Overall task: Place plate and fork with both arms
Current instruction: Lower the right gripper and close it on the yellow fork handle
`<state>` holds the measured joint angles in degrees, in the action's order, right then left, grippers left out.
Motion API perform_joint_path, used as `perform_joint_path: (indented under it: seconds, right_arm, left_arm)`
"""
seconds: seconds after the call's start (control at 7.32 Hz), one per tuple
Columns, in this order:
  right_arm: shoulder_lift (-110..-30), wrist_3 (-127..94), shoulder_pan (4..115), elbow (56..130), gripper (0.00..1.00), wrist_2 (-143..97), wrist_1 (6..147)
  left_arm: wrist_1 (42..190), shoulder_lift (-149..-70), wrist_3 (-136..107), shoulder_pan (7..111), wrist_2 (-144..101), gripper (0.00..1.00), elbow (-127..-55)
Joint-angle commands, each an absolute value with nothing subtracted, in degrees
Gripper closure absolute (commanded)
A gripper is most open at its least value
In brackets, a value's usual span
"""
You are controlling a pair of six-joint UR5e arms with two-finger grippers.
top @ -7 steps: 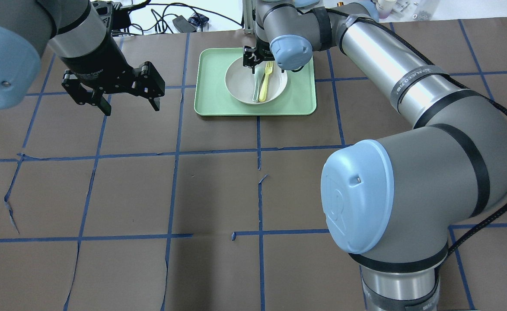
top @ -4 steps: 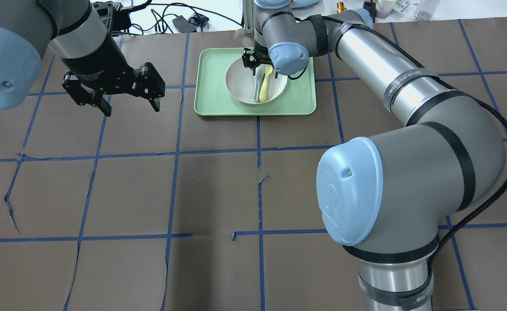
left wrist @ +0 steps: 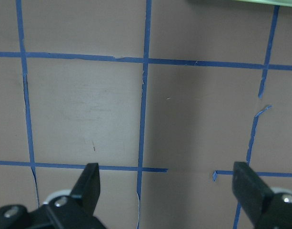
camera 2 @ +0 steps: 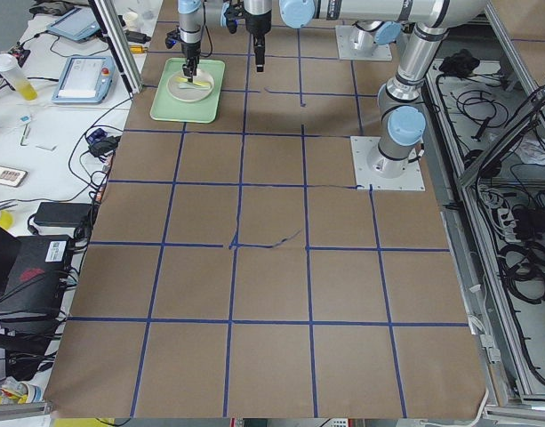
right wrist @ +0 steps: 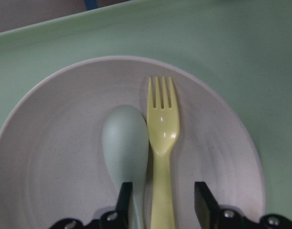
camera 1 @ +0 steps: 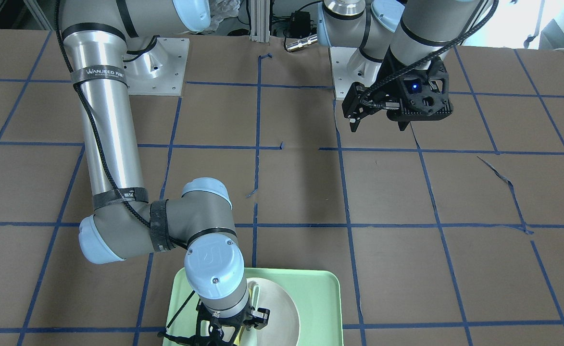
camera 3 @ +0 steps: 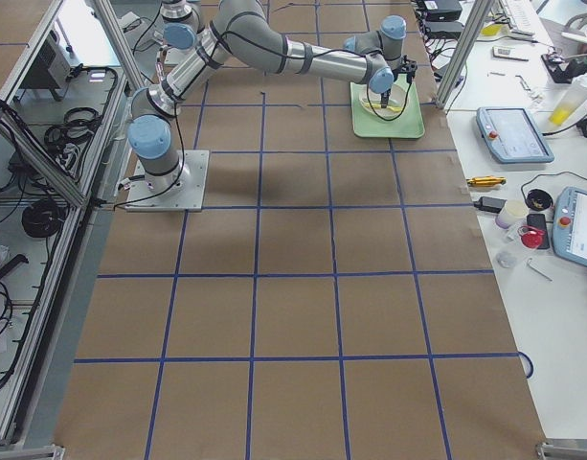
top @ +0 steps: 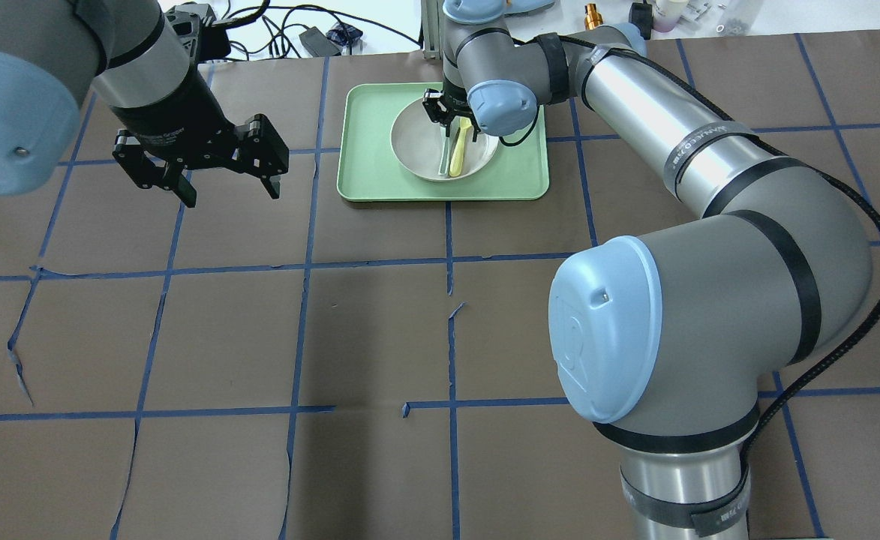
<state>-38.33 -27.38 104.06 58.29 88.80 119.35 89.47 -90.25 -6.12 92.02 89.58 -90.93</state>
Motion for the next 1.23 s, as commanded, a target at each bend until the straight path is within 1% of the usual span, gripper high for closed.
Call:
perform_joint_path:
  seconds: [0.0, 0.14, 0.27, 0.41, 0.55, 1.09]
  right_arm:
    - [-38.15, -27.6, 103.8, 58.62, 0.47, 88.77, 119.36]
    - [-38.14, -27.42, 103.8, 58.88, 0.56, 88.94, 119.36]
    - [-38.23, -27.42, 103.71, 59.23, 0.62, 88.95, 119.44]
    - [-38.23, -27.42, 103.71, 59.33, 0.66, 88.86, 119.44]
    - [-38.23, -27.42, 103.71, 59.33, 0.68, 88.86, 119.44]
    - [-38.06, -25.85, 103.71, 58.53, 0.67, 88.86, 120.67]
  left_arm:
    - [89.38, -90.35, -6.15, 92.02, 89.56, 0.0, -90.97]
    - [89.47, -90.44, -6.15, 92.02, 89.56, 0.0, -90.97]
    - [89.39, -90.53, -6.15, 92.02, 89.56, 0.0, -90.97]
    - [89.38, -90.53, -6.15, 92.02, 89.56, 0.0, -90.97]
    - [89.38, -90.53, -6.15, 92.02, 89.56, 0.0, -90.97]
    - [89.38, -90.44, -6.07, 92.02, 89.56, 0.0, -90.97]
